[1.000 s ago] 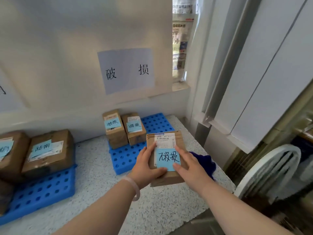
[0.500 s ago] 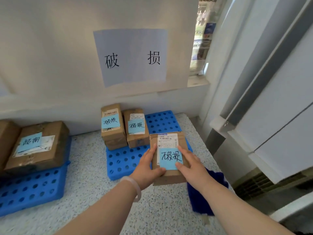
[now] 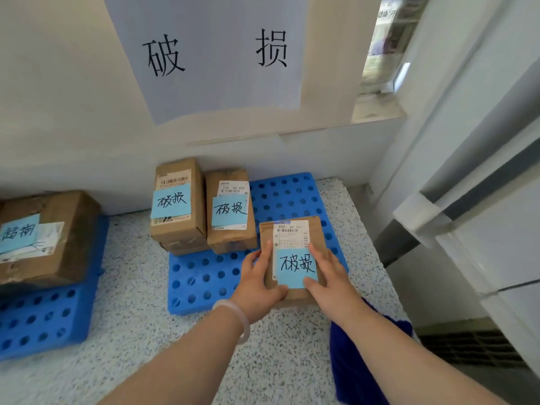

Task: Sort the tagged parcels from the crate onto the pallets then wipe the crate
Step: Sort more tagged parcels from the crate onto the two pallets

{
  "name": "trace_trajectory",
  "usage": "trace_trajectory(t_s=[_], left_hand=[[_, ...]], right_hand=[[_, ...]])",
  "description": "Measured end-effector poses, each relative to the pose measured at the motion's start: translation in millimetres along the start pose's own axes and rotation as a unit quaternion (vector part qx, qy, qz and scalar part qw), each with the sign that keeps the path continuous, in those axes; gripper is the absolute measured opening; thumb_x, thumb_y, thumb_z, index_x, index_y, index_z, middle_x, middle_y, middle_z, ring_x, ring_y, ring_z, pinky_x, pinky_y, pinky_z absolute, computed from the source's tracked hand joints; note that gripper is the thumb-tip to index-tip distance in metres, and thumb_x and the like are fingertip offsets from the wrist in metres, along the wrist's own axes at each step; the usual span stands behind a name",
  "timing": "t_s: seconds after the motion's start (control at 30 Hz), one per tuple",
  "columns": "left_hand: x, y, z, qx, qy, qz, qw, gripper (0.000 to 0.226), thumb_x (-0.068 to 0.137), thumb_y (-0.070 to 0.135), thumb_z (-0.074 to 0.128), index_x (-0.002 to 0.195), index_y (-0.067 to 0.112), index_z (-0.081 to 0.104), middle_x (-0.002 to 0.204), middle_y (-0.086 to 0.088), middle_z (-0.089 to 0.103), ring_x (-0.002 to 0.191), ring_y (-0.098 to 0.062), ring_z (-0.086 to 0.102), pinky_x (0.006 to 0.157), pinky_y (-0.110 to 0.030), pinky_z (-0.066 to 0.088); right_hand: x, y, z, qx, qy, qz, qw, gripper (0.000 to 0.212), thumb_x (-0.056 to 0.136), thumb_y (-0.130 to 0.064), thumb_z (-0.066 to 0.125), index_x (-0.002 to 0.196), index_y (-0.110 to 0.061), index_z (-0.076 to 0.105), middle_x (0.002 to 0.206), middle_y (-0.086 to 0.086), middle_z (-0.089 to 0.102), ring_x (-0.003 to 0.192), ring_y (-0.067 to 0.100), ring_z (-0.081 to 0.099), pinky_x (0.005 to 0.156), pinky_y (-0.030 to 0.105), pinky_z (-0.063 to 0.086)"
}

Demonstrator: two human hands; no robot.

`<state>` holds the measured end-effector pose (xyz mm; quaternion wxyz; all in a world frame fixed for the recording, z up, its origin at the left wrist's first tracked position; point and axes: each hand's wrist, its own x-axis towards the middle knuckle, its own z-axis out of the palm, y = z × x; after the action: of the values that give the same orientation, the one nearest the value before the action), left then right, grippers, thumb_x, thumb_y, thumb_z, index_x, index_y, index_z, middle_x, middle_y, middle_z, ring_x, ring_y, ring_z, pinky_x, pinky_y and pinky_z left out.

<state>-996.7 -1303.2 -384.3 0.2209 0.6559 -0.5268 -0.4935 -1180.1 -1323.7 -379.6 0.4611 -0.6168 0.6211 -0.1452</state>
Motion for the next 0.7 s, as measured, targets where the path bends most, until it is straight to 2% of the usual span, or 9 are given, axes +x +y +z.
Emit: trace_trajectory(t_s=[0.07, 0.17, 0.27, 0.37, 0.47, 0.5, 0.6, 0.7], left_hand=[[3, 0, 0, 0.001, 0.018, 0.011, 1.0, 0.093, 0.091, 0.02, 0.068, 0.154, 0.044, 0.004, 0.155, 0.003, 0.01, 0.123, -0.005, 0.022, 0.079, -0.002, 0.04], [1, 2, -1, 0.023, 0.045, 0.023, 0.998, 0.086, 0.093, 0.028, 0.065, 0.154, 0.044, 0.006, 0.156, 0.003, 0.012, 0.131, -0.005, 0.024, 0.103, -0.017, 0.03], [-10, 1, 2, 0.082, 0.063, 0.033, 0.994, 0.083, 0.095, 0.038, 0.061, 0.155, 0.042, 0.004, 0.162, 0.007, -0.001, 0.147, -0.013, 0.013, 0.117, -0.031, 0.027], [-32, -5, 7, 0.211, 0.063, 0.077, 0.972, 0.08, 0.096, 0.052, 0.05, 0.151, 0.043, -0.008, 0.162, 0.011, -0.019, 0.149, -0.009, -0.005, 0.121, -0.031, 0.01], [-51, -13, 10, 0.331, 0.048, 0.146, 0.931, 0.076, 0.089, 0.069, 0.023, 0.15, 0.039, -0.011, 0.16, 0.013, -0.025, 0.147, -0.007, -0.021, 0.122, -0.033, -0.002], [-53, -14, 11, 0.358, 0.032, 0.151, 0.921, 0.076, 0.086, 0.071, 0.015, 0.15, 0.038, -0.012, 0.159, 0.015, -0.026, 0.145, -0.006, -0.027, 0.122, -0.035, -0.004], [-56, -12, 13, 0.409, -0.008, 0.135, 0.903, 0.076, 0.085, 0.071, 0.004, 0.148, 0.036, -0.021, 0.156, 0.018, -0.032, 0.138, -0.004, -0.039, 0.12, -0.036, -0.014], [-49, -6, 10, 0.42, -0.011, 0.108, 0.901, 0.083, 0.081, 0.076, -0.002, 0.149, 0.032, -0.021, 0.154, 0.016, -0.036, 0.139, -0.008, -0.04, 0.12, -0.036, -0.015]], right_hand=[[7, 0, -1, -0.004, -0.006, -0.005, 1.0, 0.07, 0.097, -0.032, 0.054, 0.143, -0.062, 0.011, 0.161, -0.011, 0.001, 0.146, 0.015, 0.01, 0.113, 0.038, 0.029], [14, -3, -5, -0.024, -0.018, -0.006, 1.0, 0.073, 0.095, -0.038, 0.056, 0.145, -0.06, 0.008, 0.162, -0.012, -0.006, 0.148, 0.016, 0.003, 0.117, 0.041, 0.024], [6, -4, -10, -0.081, 0.001, -0.022, 0.997, 0.075, 0.094, -0.046, 0.056, 0.149, -0.054, 0.006, 0.161, -0.015, -0.015, 0.149, 0.015, -0.003, 0.118, 0.043, 0.018], [-19, 0, -10, -0.195, 0.059, -0.083, 0.976, 0.075, 0.095, -0.05, 0.051, 0.152, -0.046, 0.003, 0.16, -0.014, -0.017, 0.148, 0.012, -0.008, 0.12, 0.04, 0.013], [-43, 15, -1, -0.282, 0.043, -0.129, 0.95, 0.074, 0.095, -0.056, 0.039, 0.153, -0.042, -0.006, 0.157, -0.014, -0.028, 0.146, 0.009, -0.023, 0.122, 0.035, -0.006], [-47, 21, 4, -0.313, 0.044, -0.144, 0.938, 0.074, 0.094, -0.058, 0.035, 0.154, -0.039, -0.004, 0.159, -0.012, -0.026, 0.146, 0.009, -0.023, 0.121, 0.032, -0.01], [-50, 30, 14, -0.375, 0.033, -0.15, 0.914, 0.083, 0.089, -0.063, 0.037, 0.157, -0.025, 0.009, 0.165, 0.0, 0.001, 0.151, 0.02, -0.001, 0.117, 0.039, 0.0], [-35, 30, 17, -0.39, 0.035, -0.161, 0.906, 0.09, 0.086, -0.067, 0.041, 0.157, -0.022, 0.009, 0.164, 0.004, 0.007, 0.151, 0.023, 0.0, 0.115, 0.042, 0.003]])
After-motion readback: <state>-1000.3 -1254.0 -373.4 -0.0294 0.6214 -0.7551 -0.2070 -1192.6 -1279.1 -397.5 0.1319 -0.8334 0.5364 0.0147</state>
